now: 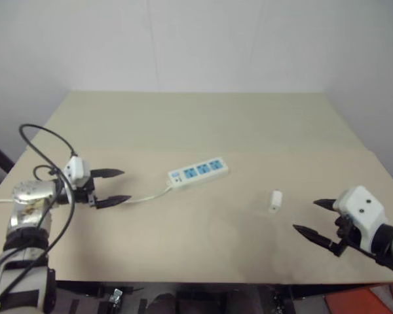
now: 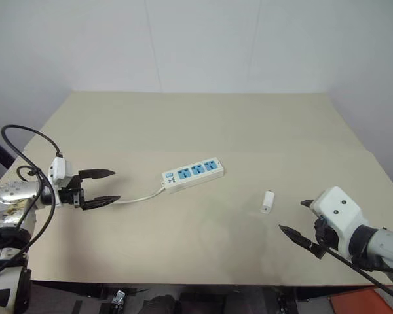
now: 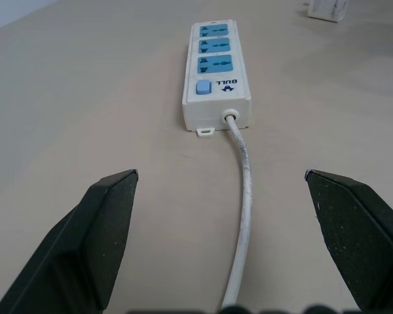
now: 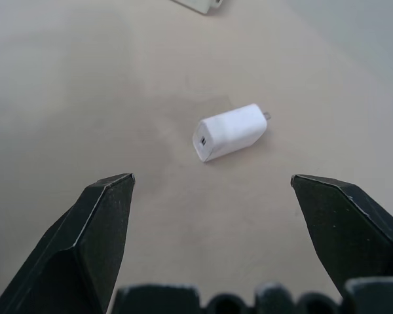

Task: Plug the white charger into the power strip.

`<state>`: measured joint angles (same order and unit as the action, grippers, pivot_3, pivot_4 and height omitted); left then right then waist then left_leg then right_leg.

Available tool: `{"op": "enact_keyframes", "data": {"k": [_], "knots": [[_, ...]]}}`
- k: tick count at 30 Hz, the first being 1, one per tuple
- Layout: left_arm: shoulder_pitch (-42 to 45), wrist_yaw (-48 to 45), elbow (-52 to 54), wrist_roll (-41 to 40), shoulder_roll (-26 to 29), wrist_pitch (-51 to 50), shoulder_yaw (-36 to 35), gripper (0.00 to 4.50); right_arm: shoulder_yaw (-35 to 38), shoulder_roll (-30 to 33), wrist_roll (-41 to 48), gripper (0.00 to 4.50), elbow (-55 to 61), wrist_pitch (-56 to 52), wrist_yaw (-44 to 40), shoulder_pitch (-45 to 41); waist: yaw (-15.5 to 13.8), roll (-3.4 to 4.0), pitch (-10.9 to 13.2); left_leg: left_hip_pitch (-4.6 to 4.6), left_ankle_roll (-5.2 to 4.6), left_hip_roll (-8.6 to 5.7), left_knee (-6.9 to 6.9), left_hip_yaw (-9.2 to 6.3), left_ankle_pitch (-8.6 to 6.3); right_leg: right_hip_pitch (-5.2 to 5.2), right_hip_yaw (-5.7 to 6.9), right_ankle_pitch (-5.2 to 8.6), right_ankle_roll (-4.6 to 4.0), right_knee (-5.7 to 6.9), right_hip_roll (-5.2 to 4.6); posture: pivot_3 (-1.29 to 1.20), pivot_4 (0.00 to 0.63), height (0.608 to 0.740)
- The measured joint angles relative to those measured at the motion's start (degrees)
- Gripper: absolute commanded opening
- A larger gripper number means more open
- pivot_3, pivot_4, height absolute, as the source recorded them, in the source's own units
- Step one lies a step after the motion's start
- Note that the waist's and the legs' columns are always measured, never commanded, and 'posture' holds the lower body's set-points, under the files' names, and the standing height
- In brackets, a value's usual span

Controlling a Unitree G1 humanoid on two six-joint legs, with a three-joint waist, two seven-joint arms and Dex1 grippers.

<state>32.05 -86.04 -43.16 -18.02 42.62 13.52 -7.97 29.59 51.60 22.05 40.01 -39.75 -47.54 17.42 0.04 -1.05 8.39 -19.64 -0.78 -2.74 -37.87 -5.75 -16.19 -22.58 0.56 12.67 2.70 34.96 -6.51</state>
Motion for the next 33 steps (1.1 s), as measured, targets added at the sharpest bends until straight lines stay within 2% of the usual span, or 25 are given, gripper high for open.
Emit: {"op": "enact_keyframes", "data": {"k": [12, 16, 20, 24, 28, 33], "knots": [[-0.49, 0.58, 1.89, -0.07, -0.49, -1.35, -0.01, 4.48, -1.39, 0.11, -0.1, 4.5, -0.08, -0.01, 0.33, -1.62, 0.12, 0.0, 0.0, 0.02, 0.0, 0.01, 0.0, -0.01, 0.0, 0.0, -0.01, 0.0, 0.0, 0.0, 0.02, 0.0, 0.15, 0.74], [1.6, 2.63, 0.29, -0.47, -4.57, -1.16, -0.27, 4.48, -2.98, 0.12, -0.43, 4.5, -0.17, -0.1, 1.41, -3.93, -0.15, -0.01, 0.0, 0.03, 0.0, -0.01, 0.0, 0.01, 0.0, 0.05, 0.04, 0.01, 0.03, 0.0, 0.01, 0.0, 0.15, 0.74], [8.59, 1.86, -6.11, -0.98, -9.79, -0.78, 0.02, 4.48, -5.58, 0.06, 0.08, 4.5, 0.01, -1.63, 3.28, -8.84, -0.54, -0.03, 0.01, -0.03, 0.01, -0.05, -0.01, 0.12, 0.01, 0.04, 0.08, -0.04, -0.06, -0.02, 0.01, 0.0, 0.15, 0.74], [15.17, 2.45, -14.16, 2.57, -13.48, 3.25, 2.29, 4.48, -7.23, -0.24, 0.88, 4.5, 0.11, -3.27, 4.8, -10.91, -0.58, -0.04, 0.01, -0.11, 0.01, -0.12, -0.02, 0.12, 0.01, 0.03, 0.07, -0.07, -0.11, -0.04, -0.01, 0.0, 0.15, 0.74], [19.29, 4.18, -23.26, 7.21, -16.64, 7.24, 4.49, 4.48, -8.71, -0.67, 1.01, 4.5, 1.8, -4.5, 6.76, -10.4, -0.26, -0.05, 0.02, -0.22, -0.01, -0.15, -0.03, 0.12, 0.01, -0.03, 0.07, -0.08, -0.11, 0.01, -0.01, 0.0, 0.15, 0.74], [22.56, 9.57, -28.8, 11.87, -18.58, 10.29, 5.83, 4.48, -7.49, -2.31, 1.51, 4.5, 5.09, -6.78, 9.27, -7.83, -0.25, -0.07, 0.03, -0.28, -0.01, -0.15, -0.03, 0.09, 0.01, -0.05, 0.1, -0.08, -0.1, 0.02, -0.02, 0.0, 0.15, 0.74]]}}
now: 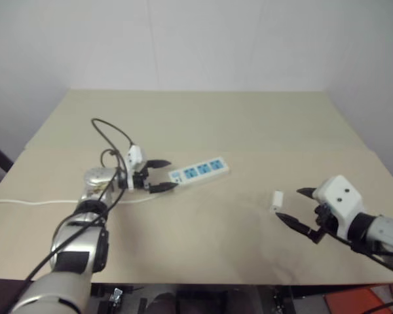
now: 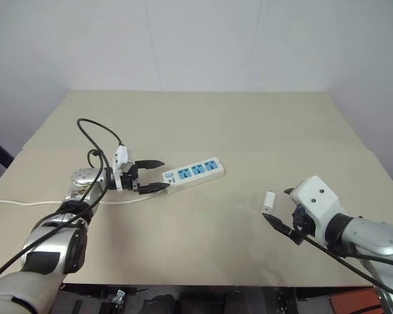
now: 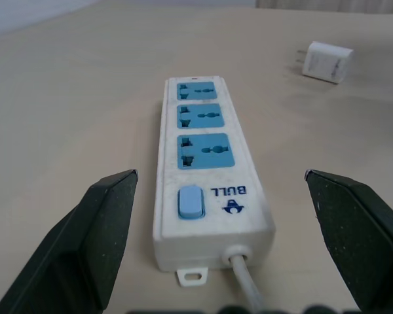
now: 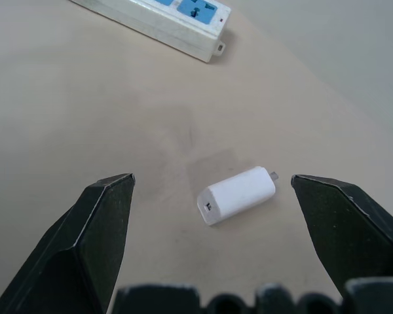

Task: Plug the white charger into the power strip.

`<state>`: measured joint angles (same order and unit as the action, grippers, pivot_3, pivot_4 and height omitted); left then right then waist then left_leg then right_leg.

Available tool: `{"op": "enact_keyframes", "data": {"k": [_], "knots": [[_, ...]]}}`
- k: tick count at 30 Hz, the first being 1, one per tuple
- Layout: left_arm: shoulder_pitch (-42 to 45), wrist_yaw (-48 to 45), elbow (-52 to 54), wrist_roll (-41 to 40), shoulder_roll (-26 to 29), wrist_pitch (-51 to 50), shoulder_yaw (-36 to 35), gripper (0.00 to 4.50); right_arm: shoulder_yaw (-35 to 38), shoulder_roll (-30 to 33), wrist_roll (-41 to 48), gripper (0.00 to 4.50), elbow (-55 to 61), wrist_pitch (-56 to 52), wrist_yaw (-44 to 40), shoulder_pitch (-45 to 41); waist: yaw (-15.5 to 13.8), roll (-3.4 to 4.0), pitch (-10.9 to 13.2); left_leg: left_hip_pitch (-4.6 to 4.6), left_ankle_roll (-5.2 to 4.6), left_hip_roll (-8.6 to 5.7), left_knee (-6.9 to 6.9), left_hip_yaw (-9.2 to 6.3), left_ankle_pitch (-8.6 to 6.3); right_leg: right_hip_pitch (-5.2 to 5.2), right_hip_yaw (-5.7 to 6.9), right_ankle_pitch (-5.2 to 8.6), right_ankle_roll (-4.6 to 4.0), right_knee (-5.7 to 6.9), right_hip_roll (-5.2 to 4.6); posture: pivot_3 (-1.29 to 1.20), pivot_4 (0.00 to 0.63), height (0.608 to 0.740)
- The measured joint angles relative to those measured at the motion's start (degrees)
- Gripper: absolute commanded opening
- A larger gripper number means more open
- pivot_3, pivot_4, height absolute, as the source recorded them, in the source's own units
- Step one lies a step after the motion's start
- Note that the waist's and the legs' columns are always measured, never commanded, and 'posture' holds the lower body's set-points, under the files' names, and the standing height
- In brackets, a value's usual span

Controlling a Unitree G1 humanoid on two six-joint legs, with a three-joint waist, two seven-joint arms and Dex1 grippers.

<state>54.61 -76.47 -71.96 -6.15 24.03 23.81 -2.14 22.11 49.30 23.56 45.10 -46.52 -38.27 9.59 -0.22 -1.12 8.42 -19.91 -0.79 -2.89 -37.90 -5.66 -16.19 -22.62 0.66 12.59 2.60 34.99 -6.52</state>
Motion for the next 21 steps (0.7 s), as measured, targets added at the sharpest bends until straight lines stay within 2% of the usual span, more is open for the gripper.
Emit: {"op": "enact_keyframes", "data": {"k": [5, 13, 21], "knots": [[1.9, 4.42, -2.74, 4.39, -1.58, 1.31, 1.15, 4.48, 3.06, -0.9, 0.29, 4.5, 3.59, -1.78, 1.19, 3.75, -0.12, 0.0, 0.0, 0.02, 0.0, -0.01, -0.02, 0.0, 0.0, 0.01, -0.01, 0.02, 0.04, -0.02, 0.0, 0.0, 0.15, 0.74], [1.91, 1.94, -4.04, 5.54, -3.36, -2.61, 0.86, 4.48, 3.86, -2.78, 0.18, 4.5, 5.65, -3.04, 3.54, 6.09, 0.04, 0.0, 0.0, 0.06, 0.0, 0.0, -0.05, 0.0, 0.0, 0.01, -0.01, 0.07, 0.12, -0.02, 0.01, 0.0, 0.15, 0.74], [1.07, 1.82, -3.98, 6.37, -3.75, -2.38, -0.33, 4.48, 4.42, -2.99, 0.09, 4.5, 6.62, -3.56, 4.62, 7.07, 0.03, 0.0, 0.0, 0.07, 0.0, 0.0, -0.05, 0.01, 0.0, 0.01, -0.01, 0.04, 0.09, -0.01, 0.0, 0.0, 0.15, 0.74]]}}
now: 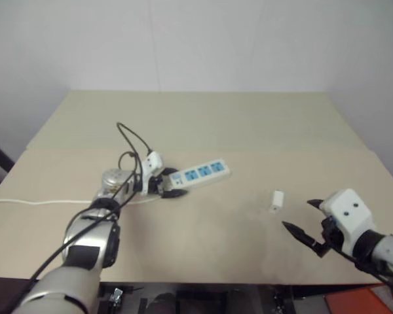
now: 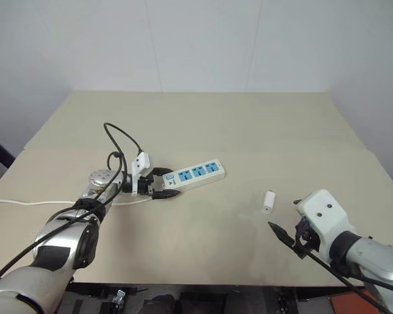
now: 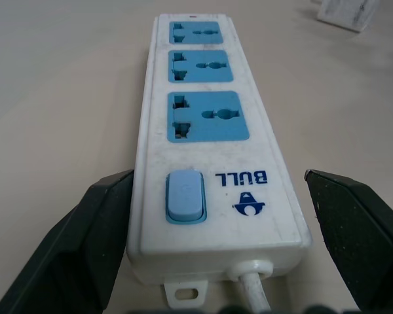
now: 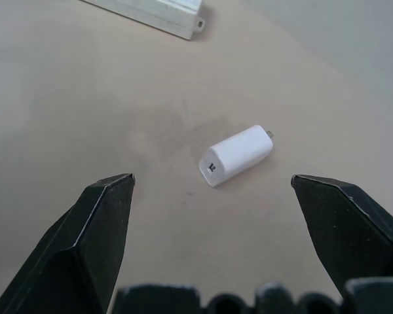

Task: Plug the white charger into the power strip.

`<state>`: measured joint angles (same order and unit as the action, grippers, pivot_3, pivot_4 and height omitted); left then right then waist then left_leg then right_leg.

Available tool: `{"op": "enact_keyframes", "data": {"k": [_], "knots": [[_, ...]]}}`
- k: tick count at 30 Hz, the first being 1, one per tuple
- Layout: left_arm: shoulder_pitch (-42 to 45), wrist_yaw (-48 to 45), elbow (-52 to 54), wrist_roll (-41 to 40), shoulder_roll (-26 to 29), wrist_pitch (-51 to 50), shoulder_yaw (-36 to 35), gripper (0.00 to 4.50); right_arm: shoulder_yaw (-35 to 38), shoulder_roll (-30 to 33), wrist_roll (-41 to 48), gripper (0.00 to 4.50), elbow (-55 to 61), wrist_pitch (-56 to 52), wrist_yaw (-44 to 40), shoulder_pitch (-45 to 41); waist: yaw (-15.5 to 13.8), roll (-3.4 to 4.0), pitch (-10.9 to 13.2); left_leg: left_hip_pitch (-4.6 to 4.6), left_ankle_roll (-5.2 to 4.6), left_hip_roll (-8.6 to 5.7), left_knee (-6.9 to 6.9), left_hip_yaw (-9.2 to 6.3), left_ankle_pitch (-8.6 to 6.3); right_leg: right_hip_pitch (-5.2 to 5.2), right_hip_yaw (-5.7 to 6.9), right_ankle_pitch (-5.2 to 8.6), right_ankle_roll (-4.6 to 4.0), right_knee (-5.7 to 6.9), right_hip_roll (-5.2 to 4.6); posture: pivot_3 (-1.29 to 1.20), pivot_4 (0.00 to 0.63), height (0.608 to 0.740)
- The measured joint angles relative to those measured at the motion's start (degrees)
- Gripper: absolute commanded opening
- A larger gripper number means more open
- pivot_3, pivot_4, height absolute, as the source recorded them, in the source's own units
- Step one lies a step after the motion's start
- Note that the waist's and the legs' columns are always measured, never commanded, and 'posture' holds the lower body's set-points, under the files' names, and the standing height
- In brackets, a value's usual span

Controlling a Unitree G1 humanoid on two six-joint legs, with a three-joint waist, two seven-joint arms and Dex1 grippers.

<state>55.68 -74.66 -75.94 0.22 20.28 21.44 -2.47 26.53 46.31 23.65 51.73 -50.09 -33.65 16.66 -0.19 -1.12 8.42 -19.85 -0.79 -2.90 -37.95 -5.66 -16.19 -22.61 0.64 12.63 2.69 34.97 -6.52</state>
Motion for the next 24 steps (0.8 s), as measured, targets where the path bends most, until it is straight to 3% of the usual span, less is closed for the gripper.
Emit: {"op": "enact_keyframes", "data": {"k": [10, 21, 24], "knots": [[-6.89, -2.43, 2.69, -3.97, -0.84, 4.57, -4.01, 4.48, -3.76, 0.23, -2.16, 4.5, -3.27, 0.83, 0.98, -3.33, 0.2, 0.02, -0.01, 0.1, 0.0, 0.01, 0.0, 0.01, 0.0, 0.03, -0.04, -0.02, -0.04, 0.0, 0.0, 0.0, 0.15, 0.74], [-8.3, -1.3, 3.75, -5.05, -2.85, 6.31, -5.05, 4.48, -5.75, 1.05, -5.24, 4.5, -6.72, 3.79, 0.92, -4.37, -0.54, 0.09, -0.06, 0.15, 0.0, -0.03, 0.0, 0.0, 0.0, 0.13, -0.02, -0.02, -0.04, 0.0, -0.03, 0.0, 0.15, 0.74], [-8.22, 0.83, 3.66, -4.71, -3.06, 5.96, -4.84, 3.85, -5.75, 1.03, -5.77, 4.5, -6.68, 3.89, 0.92, -3.64, -0.59, 0.1, -0.06, 0.27, 0.0, -0.04, 0.0, -0.01, 0.0, 0.27, -0.02, 0.04, 0.06, -0.02, -0.04, 0.0, 0.15, 0.74]]}}
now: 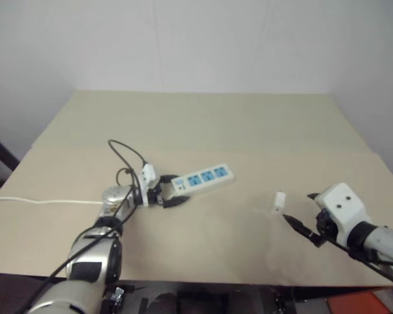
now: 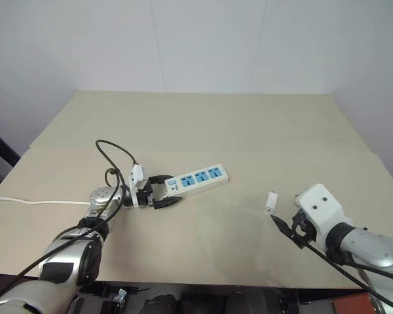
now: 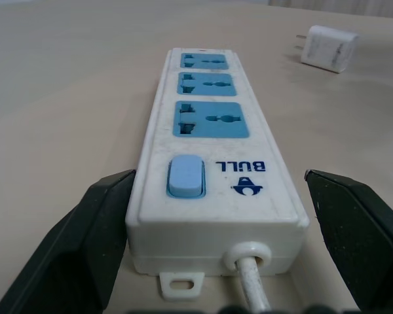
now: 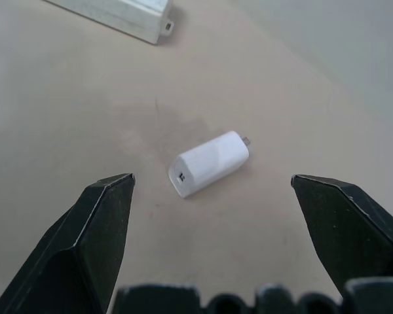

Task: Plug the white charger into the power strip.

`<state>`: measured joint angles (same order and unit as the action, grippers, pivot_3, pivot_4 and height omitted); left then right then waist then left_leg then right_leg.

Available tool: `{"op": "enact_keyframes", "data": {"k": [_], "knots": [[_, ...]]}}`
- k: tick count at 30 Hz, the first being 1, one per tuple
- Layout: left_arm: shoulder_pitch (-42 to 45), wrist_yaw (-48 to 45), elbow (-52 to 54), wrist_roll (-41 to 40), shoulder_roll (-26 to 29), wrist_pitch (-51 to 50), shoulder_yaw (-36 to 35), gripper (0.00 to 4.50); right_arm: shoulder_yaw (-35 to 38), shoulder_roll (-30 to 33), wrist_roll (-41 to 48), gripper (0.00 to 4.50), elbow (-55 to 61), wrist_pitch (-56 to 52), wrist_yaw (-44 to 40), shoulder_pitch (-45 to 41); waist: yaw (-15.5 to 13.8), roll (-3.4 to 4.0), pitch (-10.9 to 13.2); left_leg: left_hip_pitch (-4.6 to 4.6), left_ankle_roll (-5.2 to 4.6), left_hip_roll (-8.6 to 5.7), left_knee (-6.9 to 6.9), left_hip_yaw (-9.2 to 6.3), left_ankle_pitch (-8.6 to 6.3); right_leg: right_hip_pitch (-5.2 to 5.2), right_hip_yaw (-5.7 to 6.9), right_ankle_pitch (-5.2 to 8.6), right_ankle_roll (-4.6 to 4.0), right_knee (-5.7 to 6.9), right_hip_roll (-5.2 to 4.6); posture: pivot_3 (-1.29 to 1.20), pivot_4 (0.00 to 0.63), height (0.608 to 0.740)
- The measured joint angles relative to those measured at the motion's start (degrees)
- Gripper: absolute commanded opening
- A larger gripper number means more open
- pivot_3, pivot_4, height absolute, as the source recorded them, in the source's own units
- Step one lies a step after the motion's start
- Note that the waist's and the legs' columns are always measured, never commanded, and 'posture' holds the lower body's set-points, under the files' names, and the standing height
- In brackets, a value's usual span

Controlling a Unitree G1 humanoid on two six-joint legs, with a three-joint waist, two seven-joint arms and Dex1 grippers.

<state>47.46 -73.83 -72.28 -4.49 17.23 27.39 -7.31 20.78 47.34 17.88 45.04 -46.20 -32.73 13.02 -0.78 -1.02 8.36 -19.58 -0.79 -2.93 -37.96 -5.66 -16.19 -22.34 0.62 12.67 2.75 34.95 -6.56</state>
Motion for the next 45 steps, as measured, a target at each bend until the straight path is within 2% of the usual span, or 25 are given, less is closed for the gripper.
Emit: {"op": "enact_keyframes", "data": {"k": [2, 9, 13, 18, 22, 28, 33, 45], "knots": [[0.26, 1.04, -0.2, 0.37, -0.13, -0.23, 0.4, 3.25, 0.0, -0.03, -0.6, 4.5, 0.05, 0.0, 0.04, 0.43, -0.02, 0.01, 0.0, 0.09, 0.0, 0.0, 0.0, 0.0, 0.0, 0.07, 0.0, 0.15, 0.25, 0.0, -0.01, 0.0, 0.15, 0.74], [1.47, 1.99, -0.56, 1.32, -0.46, -1.68, 1.44, 3.26, -0.07, -0.09, -0.89, 4.5, 0.89, 0.06, -0.59, 1.05, 0.01, 0.0, 0.0, 0.1, 0.0, 0.0, 0.0, 0.0, 0.0, 0.08, 0.0, 0.18, 0.3, -0.01, -0.01, 0.0, 0.15, 0.74], [2.25, 0.73, -0.55, 2.17, 0.51, -2.48, 2.61, 3.26, -0.76, 7.32, -1.12, 4.5, -0.56, 4.91, -7.38, -1.05, 0.24, 0.0, 0.0, 0.14, 0.0, -0.02, 0.01, 0.02, 0.0, 0.1, -0.03, 0.19, 0.32, -0.02, -0.01, 0.0, 0.15, 0.74], [2.48, -1.96, -0.1, 2.24, 0.99, -2.62, 3.59, 3.26, -7.46, 17.6, -6.31, 4.5, -11.94, 21.94, -18.16, -8.79, 0.5, -0.04, 0.02, 0.13, 0.0, 0.01, 0.02, 0.03, 0.0, 0.1, 0.0, 0.21, 0.35, -0.07, 0.0, 0.0, 0.15, 0.74], [2.08, -2.39, 0.65, 2.04, 1.15, -2.59, 3.73, 3.26, -18.79, 22.1, -13.59, 4.5, -25.77, 42.45, -28.12, -21.97, 0.95, -0.03, 0.03, 0.12, 0.01, 0.0, 0.01, 0.07, 0.0, 0.07, -0.03, 0.22, 0.36, -0.08, -0.01, 0.0, 0.15, 0.74], [0.8, -3.66, 2.96, 1.54, 0.67, -2.68, 3.99, 3.26, -34.81, 19.27, -21.72, 4.5, -45.23, 69.35, -44.26, -45.53, 1.58, -0.03, 0.05, 0.08, 0.06, -0.01, 0.02, 0.05, 0.03, 0.02, -0.03, 0.21, 0.34, -0.08, -0.03, 0.0, 0.15, 0.74], [-0.2, -3.46, 4.81, 0.82, 0.54, -2.73, 4.09, 3.26, -45.13, 13.7, -24.7, 4.5, -55.89, 87.04, -53.48, -55.81, 1.57, -0.02, 0.04, 0.02, 0.12, -0.05, 0.02, 0.02, 0.07, -0.04, -0.05, 0.03, 0.05, -0.04, -0.03, 0.0, 0.15, 0.74], [-2.59, -3.5, 8.25, -1.04, 1.35, -3.87, 4.1, 3.26, -56.47, 6.07, -32.1, 4.5, -76.38, 110.08, -55.02, -70.3, 2.01, 0.03, 0.02, -0.03, 0.18, -0.07, 0.04, 0.07, 0.1, -0.31, -0.25, 0.0, -0.01, 0.03, -0.01, 0.0, 0.15, 0.74]]}}
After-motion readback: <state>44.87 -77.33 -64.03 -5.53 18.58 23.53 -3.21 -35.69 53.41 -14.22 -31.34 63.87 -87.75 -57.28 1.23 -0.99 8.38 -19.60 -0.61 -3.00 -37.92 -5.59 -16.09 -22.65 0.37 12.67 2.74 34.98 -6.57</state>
